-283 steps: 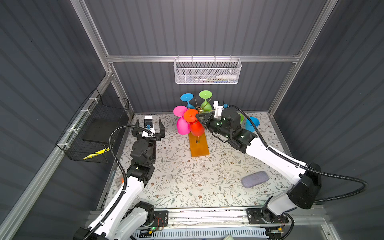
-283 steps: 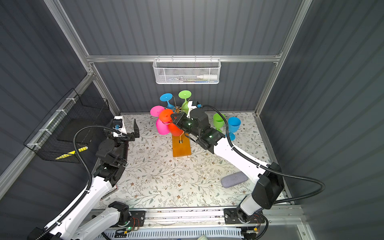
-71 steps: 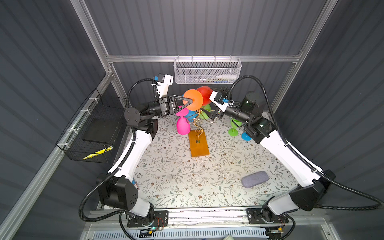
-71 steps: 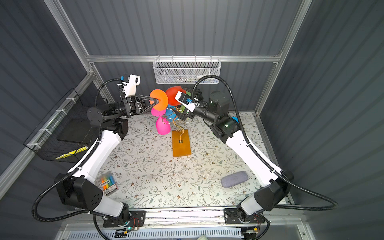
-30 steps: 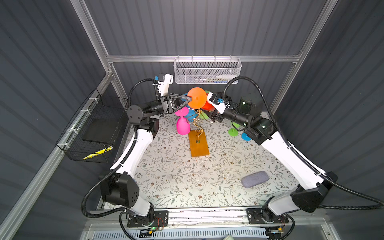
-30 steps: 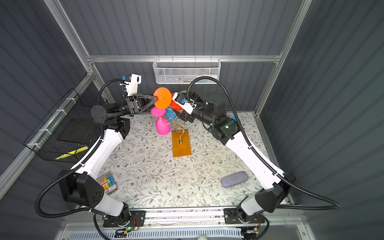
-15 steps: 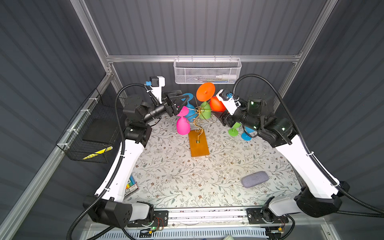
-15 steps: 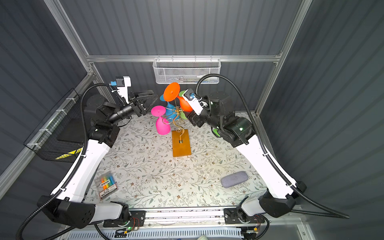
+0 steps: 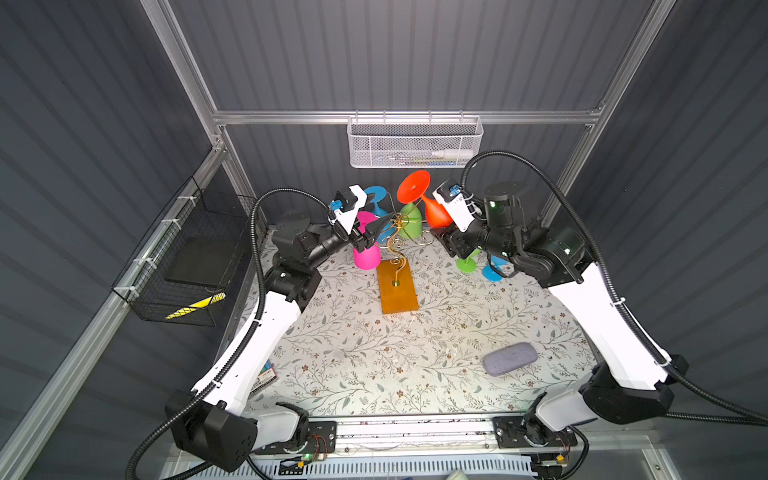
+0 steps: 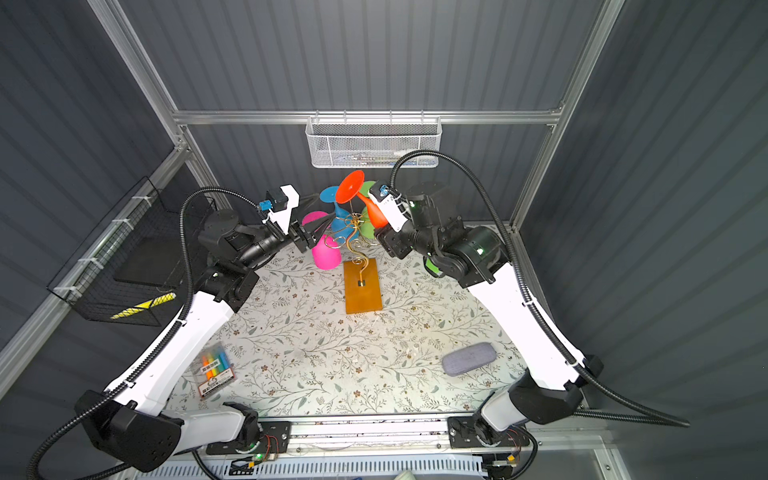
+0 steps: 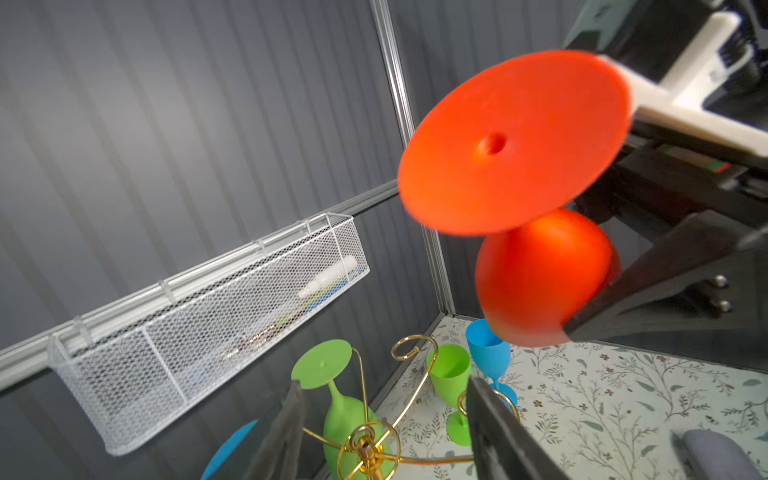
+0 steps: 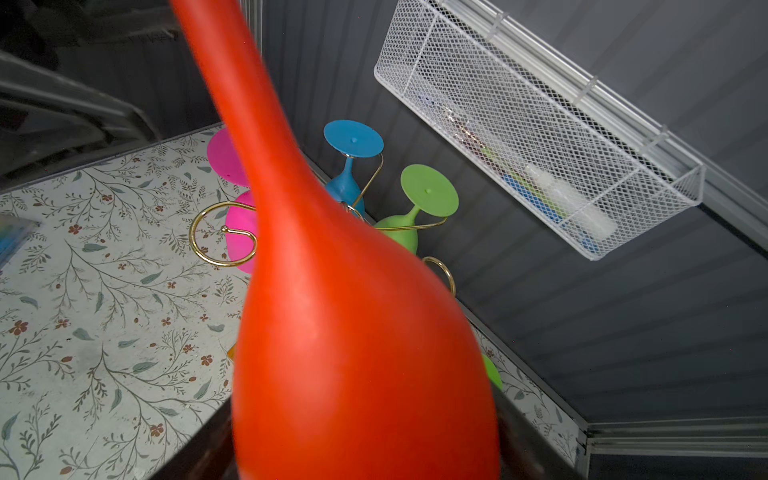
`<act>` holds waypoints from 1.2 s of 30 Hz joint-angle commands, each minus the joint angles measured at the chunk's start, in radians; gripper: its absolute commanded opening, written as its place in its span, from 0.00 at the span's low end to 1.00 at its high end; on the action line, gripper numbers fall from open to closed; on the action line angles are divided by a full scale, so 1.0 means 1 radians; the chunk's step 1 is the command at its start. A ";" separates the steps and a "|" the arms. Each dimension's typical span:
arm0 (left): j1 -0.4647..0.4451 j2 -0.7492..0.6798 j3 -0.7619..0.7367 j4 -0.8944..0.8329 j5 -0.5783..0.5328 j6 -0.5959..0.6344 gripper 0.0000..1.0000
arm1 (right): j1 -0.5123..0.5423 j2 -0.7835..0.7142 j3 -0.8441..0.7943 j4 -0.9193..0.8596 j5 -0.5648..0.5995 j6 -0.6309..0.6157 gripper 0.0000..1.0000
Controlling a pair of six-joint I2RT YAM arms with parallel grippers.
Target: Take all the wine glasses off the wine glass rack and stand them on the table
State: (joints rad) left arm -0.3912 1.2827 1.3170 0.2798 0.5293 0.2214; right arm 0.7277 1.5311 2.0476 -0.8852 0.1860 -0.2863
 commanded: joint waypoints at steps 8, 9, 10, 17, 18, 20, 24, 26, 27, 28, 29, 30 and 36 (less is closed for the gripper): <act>-0.015 0.009 -0.026 0.164 -0.008 0.096 0.59 | 0.029 0.099 0.158 -0.158 0.044 0.056 0.55; -0.017 0.011 -0.024 0.166 -0.005 0.100 0.59 | 0.034 0.104 0.163 -0.163 0.040 0.058 0.55; -0.018 0.013 -0.022 0.167 -0.002 0.101 0.59 | 0.039 0.112 0.171 -0.170 0.042 0.059 0.55; -0.029 0.027 -0.022 0.176 0.010 0.104 0.58 | 0.068 0.156 0.219 -0.212 0.041 0.059 0.55; -0.030 0.027 -0.022 0.179 0.011 0.105 0.58 | 0.072 0.163 0.227 -0.219 0.042 0.059 0.55; -0.034 0.029 -0.021 0.181 0.011 0.103 0.56 | 0.076 0.174 0.242 -0.231 0.044 0.063 0.55; -0.038 0.032 -0.015 0.178 0.017 0.102 0.49 | 0.083 0.194 0.270 -0.248 0.040 0.070 0.55; -0.040 0.033 -0.012 0.173 0.018 0.102 0.42 | 0.086 0.201 0.277 -0.254 0.038 0.071 0.55; -0.041 0.033 -0.010 0.170 0.017 0.102 0.39 | 0.087 0.201 0.278 -0.256 0.040 0.072 0.55; -0.041 0.033 -0.009 0.169 0.017 0.101 0.36 | 0.089 0.203 0.280 -0.257 0.039 0.072 0.56; -0.042 0.033 -0.007 0.167 0.017 0.098 0.34 | 0.090 0.203 0.280 -0.258 0.037 0.074 0.56; -0.042 0.033 -0.004 0.170 0.014 0.090 0.31 | 0.090 0.203 0.278 -0.256 0.032 0.075 0.57; -0.044 0.025 0.008 0.199 0.017 0.023 0.02 | 0.090 0.198 0.273 -0.236 -0.007 0.084 0.68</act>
State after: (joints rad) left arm -0.4118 1.3212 1.3003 0.4194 0.4980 0.3386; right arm 0.8169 1.7222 2.3161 -1.1118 0.1936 -0.1822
